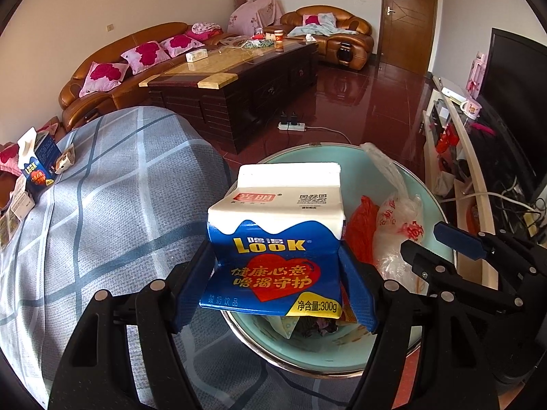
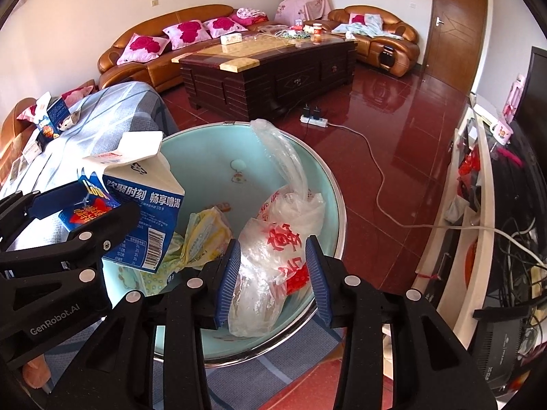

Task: Collect trash
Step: 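Open both tools over the bucket to drop the carton and plastic bag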

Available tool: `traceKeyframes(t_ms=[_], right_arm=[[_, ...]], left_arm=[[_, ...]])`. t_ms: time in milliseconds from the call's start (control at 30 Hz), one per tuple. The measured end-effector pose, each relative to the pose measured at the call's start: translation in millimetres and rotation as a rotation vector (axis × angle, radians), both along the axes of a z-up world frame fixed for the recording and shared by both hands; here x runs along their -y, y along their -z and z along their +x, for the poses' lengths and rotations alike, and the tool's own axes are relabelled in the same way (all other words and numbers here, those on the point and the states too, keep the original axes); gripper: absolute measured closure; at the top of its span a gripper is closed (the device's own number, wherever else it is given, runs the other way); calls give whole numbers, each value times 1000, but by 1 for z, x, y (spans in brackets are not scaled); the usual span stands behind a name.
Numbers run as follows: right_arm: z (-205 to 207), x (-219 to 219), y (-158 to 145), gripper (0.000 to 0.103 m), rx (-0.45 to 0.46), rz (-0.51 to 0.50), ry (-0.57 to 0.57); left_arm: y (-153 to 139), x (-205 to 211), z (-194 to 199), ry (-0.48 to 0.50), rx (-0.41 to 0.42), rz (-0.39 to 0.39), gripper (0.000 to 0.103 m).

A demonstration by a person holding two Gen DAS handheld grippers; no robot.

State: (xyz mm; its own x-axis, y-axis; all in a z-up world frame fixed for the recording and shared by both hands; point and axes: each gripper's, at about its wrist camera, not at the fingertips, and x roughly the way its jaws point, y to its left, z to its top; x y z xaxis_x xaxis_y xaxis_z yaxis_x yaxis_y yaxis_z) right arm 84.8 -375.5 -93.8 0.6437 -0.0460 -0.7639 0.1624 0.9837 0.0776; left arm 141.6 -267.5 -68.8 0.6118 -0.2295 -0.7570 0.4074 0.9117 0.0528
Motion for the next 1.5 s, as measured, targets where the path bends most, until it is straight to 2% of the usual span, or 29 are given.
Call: traceKeyframes(t_ms=[167, 300, 433, 833, 933, 967, 1033, 1133, 1200, 1433, 1500], right_arm=[[-1, 5, -6, 72, 51, 26, 23], [1, 9, -9, 73, 70, 48, 39], [-6, 21, -13, 73, 96, 95, 80], [-16, 36, -24, 73, 149, 122, 161], [-17, 39, -23, 73, 147, 127, 172], [-17, 40, -22, 73, 146, 128, 174], [-17, 40, -22, 73, 144, 130, 178], [-17, 40, -20, 73, 140, 131, 176], [-18, 40, -20, 70, 138, 129, 174], [-20, 36, -19, 66, 134, 122, 162], [-21, 33, -21, 62, 136, 116, 157]], left_arm=[[0, 0, 0, -2, -2, 1, 32], [0, 2, 0, -5, -6, 4, 32], [1, 6, -2, 4, -2, 12, 32], [8, 29, 4, 16, -18, 84, 32], [8, 33, 7, 12, -16, 96, 31], [8, 35, 6, 8, -5, 104, 26], [7, 36, 4, 15, 11, 113, 25], [6, 34, -1, 19, 21, 121, 24], [4, 31, -4, 10, 31, 123, 18], [-10, 14, -12, -17, 64, 100, 18], [-13, 8, -14, -30, 73, 98, 18]])
